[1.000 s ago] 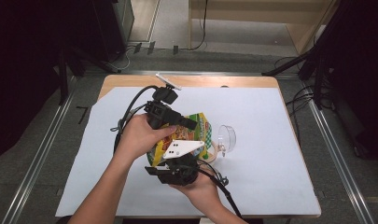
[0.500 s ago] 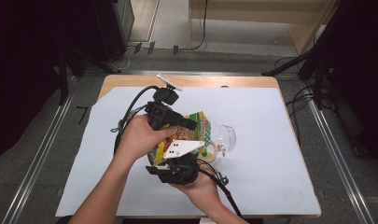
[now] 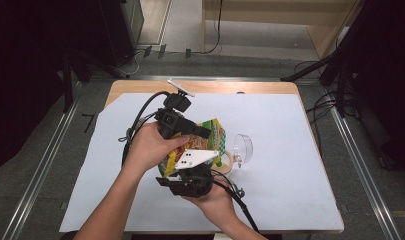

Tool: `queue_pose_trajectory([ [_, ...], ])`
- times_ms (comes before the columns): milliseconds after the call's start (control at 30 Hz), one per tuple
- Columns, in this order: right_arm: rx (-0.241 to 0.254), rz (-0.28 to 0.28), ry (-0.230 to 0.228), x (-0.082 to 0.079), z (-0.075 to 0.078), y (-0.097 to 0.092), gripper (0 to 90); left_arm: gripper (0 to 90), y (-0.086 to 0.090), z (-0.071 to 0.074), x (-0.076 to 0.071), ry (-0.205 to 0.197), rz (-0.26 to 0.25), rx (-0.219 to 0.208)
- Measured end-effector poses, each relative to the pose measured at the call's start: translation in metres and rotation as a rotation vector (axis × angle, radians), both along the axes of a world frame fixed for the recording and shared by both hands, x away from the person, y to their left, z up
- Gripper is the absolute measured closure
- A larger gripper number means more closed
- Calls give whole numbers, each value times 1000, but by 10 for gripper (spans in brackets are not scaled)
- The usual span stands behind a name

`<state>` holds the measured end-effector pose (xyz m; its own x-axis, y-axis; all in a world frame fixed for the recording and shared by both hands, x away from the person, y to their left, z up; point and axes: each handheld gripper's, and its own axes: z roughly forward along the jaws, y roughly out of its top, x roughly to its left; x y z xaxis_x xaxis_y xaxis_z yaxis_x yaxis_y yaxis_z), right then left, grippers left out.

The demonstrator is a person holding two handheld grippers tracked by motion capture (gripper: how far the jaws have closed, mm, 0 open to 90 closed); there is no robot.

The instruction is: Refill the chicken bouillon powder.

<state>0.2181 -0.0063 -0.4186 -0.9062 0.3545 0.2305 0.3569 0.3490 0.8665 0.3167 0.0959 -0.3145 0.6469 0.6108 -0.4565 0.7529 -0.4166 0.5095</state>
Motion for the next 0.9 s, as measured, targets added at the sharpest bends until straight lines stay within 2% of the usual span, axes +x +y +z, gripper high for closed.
queue_pose_trajectory([
  [900, 9, -5, 11, -2, 3, 0, 703, 759, 0, -1, 3, -2, 2, 1],
])
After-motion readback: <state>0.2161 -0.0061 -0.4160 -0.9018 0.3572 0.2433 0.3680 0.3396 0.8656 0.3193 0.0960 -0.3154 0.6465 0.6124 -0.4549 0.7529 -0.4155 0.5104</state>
